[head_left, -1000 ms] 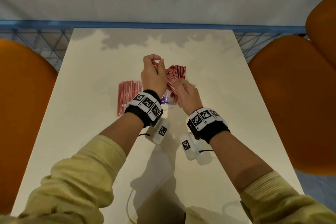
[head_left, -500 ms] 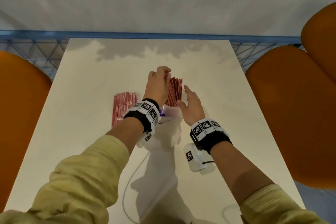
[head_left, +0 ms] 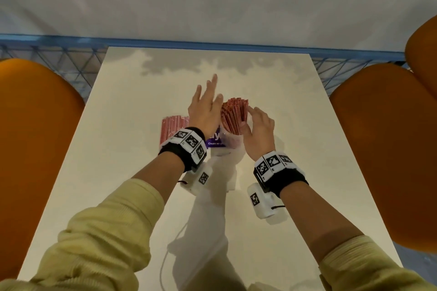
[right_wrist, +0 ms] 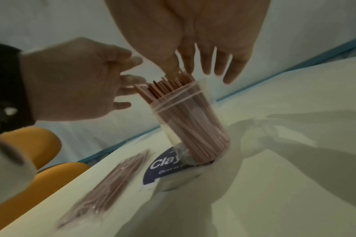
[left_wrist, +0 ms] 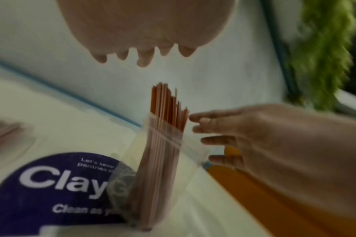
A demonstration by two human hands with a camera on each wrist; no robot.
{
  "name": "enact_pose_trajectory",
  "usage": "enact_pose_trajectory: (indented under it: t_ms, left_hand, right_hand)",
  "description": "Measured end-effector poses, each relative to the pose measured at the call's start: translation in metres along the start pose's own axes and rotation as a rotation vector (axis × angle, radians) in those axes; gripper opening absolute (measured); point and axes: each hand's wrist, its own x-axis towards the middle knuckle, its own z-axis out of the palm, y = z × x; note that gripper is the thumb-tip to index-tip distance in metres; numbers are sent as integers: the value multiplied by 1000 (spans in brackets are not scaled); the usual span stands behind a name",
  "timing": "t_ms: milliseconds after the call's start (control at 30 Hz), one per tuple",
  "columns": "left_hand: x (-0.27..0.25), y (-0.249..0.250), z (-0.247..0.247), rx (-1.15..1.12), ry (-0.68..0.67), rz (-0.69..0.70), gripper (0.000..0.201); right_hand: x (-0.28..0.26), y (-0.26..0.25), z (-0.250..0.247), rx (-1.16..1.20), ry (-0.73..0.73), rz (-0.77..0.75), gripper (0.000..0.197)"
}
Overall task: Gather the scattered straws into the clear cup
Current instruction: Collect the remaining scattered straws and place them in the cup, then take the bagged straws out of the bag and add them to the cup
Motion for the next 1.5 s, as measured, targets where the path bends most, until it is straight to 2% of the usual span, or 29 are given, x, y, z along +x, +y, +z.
enact_pose_trajectory:
  t_ms: [67,100,167,233,333,433,500,567,633,667,700,733,800,867,1000,1100,1167,1233,1300,1367,1433,1500]
  left_hand:
    - [-2,-12,-12,-273,190,-116,51]
    - [-5,-18,-19,-329,265,-174,50]
    - [-12,-34,-31,-280,346,-285,48]
    - [-20,-54,-39,-174,341,-378,53]
    - [-31,-85,-42,-9,259,-509,59]
    - [-44,-103,-38,196,119,-597,54]
    - [-47,-109,-35,251,59,-597,45]
    - [-48,-108,-34,179,16,-627,39]
    - [-51,-105,-33,146,-46,-626,29]
    - [-53,-102,-32,140,-77,-610,25]
    - [-55,-100,-31,136,-112,-598,27]
    - [-56,-100,-29,137,-149,-592,33]
    - [-60,-100,-27,128,-241,-577,45]
    - [-66,-100,-26,77,-290,-554,44]
    - [-77,-100,-29,-151,-234,-444,24]
    - [-88,-92,-38,-361,-180,-409,37]
    - [-96,-83,-44,-466,-149,-385,29]
    - [-105,-76,-50,-564,-151,-353,35]
    - [-114,-73,-55,-654,-157,-302,27]
    - [-122,-69,-59,-732,-156,-288,13]
    - [-130,-64,-63,-781,-161,-278,16]
    - [-137,-62,-64,-853,-179,-278,15]
  right_hand:
    - [-10,-18,1,46,166,-155,36]
    - [-16,-29,3,68,184,-237,31]
    - [-23,-50,12,131,65,-355,25]
    - [-28,-66,26,191,-126,-392,22]
    - [-33,-77,51,145,-339,-298,29]
    - [-32,-74,75,-20,-492,-93,47]
    - [-32,-71,88,-17,-534,67,51]
    - [-31,-68,99,76,-535,203,52]
    - [-32,-67,106,184,-549,308,46]
    - [-33,-66,108,210,-557,334,36]
    - [-35,-66,109,217,-561,342,24]
    - [-36,-63,111,235,-554,345,20]
    - [-38,-57,116,315,-565,370,27]
    - [-41,-53,114,396,-574,378,38]
    - [-50,-56,95,576,-538,438,38]
    - [-52,-58,82,718,-470,460,31]
    - [-53,-60,75,738,-420,440,29]
    - [-55,-62,70,783,-401,447,36]
    - [-59,-64,62,879,-410,469,40]
    - [-62,-66,51,963,-458,458,26]
    - [-66,-70,40,962,-495,408,9]
    - [-71,-73,32,877,-445,335,13]
